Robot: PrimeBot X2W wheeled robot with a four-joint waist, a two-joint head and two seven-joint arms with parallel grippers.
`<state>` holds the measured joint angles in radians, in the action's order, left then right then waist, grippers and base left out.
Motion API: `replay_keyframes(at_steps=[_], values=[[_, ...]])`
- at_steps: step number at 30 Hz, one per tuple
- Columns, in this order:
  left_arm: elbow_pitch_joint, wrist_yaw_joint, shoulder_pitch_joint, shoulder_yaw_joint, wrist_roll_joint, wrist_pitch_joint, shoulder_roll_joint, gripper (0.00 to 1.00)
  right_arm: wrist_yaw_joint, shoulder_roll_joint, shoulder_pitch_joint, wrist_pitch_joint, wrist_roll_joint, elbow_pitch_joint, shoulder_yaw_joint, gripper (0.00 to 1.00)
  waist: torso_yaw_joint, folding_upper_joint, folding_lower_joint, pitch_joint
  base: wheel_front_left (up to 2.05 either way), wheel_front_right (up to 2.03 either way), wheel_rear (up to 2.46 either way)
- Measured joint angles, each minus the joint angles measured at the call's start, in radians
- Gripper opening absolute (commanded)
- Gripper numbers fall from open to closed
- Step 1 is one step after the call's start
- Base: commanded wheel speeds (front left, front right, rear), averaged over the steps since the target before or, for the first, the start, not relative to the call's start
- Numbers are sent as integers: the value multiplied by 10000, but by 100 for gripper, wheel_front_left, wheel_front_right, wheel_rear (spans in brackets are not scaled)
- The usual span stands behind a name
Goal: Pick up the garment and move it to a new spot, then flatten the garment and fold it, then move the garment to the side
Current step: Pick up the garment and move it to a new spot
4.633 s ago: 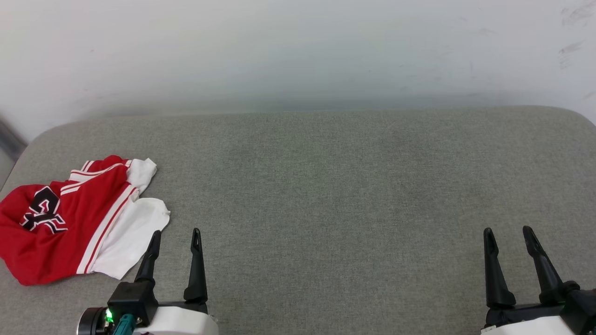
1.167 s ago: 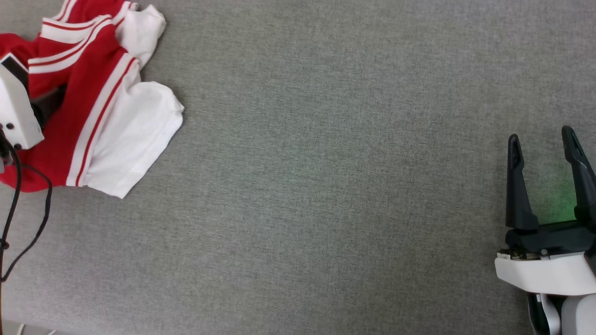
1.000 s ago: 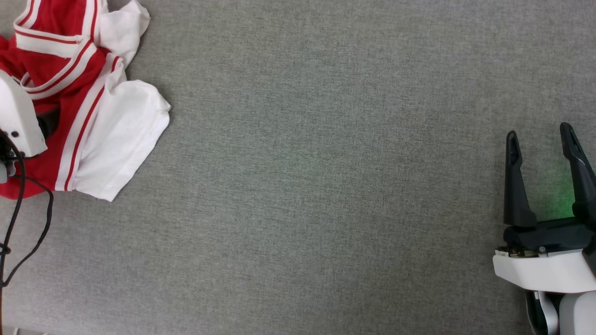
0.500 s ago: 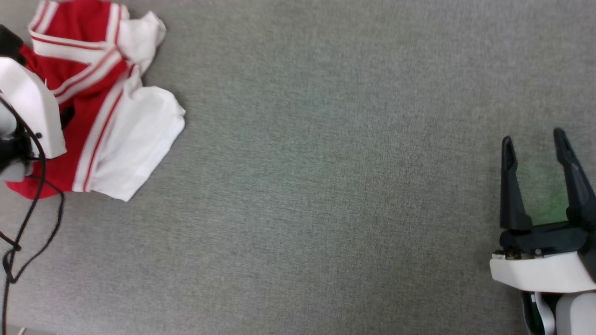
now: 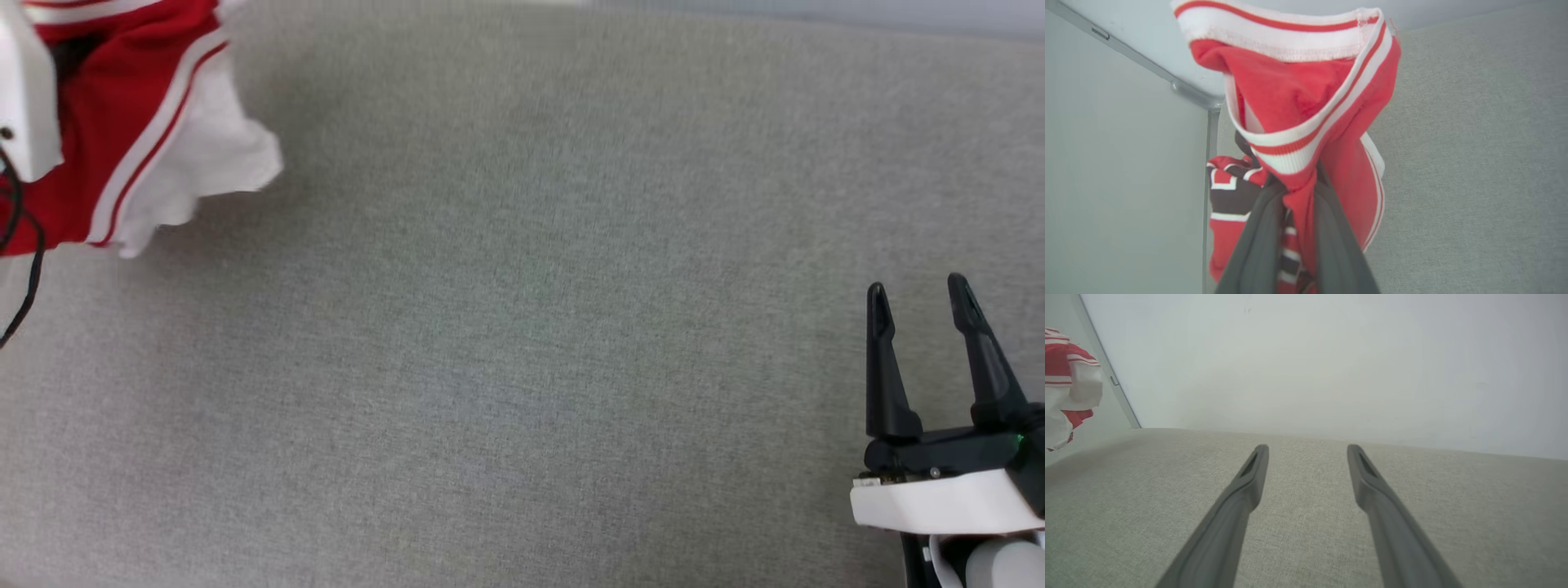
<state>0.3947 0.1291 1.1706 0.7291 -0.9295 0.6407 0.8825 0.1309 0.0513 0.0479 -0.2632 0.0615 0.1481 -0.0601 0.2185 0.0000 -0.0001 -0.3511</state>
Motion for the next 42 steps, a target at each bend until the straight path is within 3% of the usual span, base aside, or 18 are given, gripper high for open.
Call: replay_keyframes(at_steps=[4,10,22,30,38,42], values=[[-667,0,603,650,278,171,-104,0,0,2,-120,0,238,-100,6,100,-135,0,0,471,0,0,0],[-1383,0,1283,1448,222,336,-723,0,0,0,-133,0,596,-182,8,100,-722,0,0,855,0,0,0],[-1923,0,1715,3185,-86,140,-1918,0,0,2,-278,0,1191,-324,-98,100,-2743,0,0,1122,0,0,0],[-2056,0,1661,4673,-337,-711,-3012,0,0,2,-294,0,1430,-366,-234,100,-3915,0,0,1035,0,0,0],[-1914,0,-110,5497,-197,-1337,-4284,0,0,0,-268,0,1509,-364,-236,100,-4108,0,1,767,0,0,0],[-2274,0,-1720,5534,460,-786,-4790,0,0,0,-248,0,1501,-370,-276,100,-4023,0,1,704,0,0,0]])
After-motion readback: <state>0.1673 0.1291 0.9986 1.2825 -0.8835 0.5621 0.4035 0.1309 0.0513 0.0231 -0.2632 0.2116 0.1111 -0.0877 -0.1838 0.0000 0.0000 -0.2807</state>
